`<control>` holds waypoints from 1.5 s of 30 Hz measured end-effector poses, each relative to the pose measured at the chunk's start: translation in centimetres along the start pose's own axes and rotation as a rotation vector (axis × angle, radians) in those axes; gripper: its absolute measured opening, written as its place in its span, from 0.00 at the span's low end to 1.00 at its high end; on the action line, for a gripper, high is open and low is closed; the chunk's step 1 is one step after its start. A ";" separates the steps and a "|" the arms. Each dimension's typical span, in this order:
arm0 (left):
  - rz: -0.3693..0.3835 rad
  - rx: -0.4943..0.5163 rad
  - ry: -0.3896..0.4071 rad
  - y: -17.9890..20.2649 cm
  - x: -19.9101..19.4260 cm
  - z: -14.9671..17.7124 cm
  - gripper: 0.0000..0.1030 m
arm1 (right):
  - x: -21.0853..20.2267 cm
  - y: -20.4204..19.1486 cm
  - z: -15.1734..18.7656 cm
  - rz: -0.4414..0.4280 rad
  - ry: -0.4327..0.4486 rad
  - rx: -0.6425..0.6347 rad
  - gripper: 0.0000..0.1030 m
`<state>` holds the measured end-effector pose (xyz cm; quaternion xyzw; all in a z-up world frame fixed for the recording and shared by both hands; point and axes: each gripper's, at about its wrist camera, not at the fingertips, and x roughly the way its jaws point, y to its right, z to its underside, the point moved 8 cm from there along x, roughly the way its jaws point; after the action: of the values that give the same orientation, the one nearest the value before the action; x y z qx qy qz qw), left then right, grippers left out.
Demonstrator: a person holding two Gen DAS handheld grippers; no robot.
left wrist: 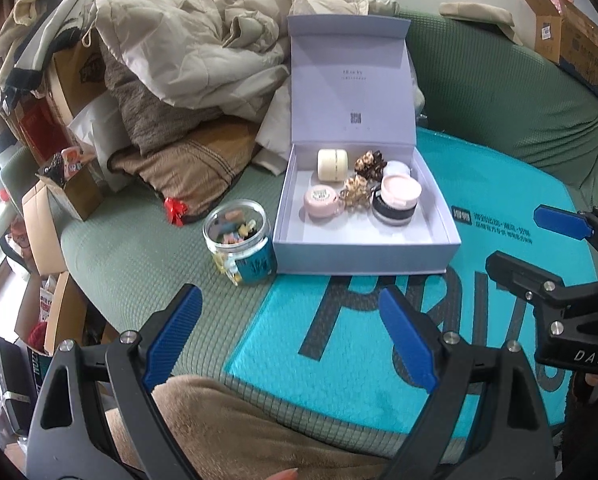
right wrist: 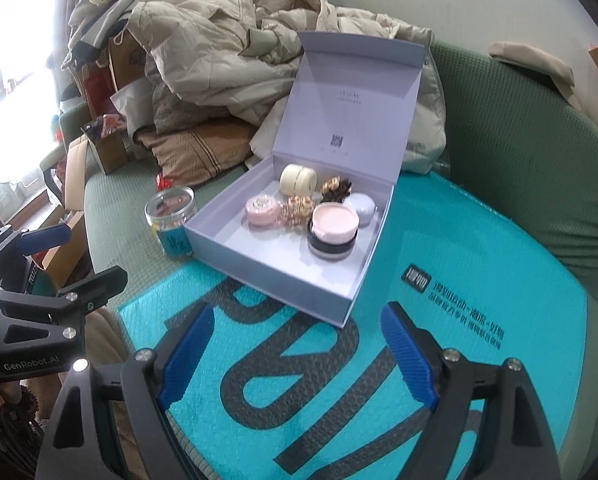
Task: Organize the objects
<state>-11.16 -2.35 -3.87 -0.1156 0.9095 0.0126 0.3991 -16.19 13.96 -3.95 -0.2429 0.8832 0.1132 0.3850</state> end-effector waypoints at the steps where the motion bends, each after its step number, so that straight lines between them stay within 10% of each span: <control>1: 0.001 -0.003 -0.003 0.0 0.0 0.3 0.87 | 0.1 0.0 0.2 -0.001 -0.003 0.000 0.84; 45: 0.023 -0.032 -0.052 0.5 1.0 2.5 0.92 | 0.9 0.1 1.3 0.000 -0.038 -0.001 0.84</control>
<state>-10.11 -1.76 -6.29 -0.1114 0.8998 0.0348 0.4205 -15.96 14.23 -5.50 -0.2407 0.8757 0.1181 0.4017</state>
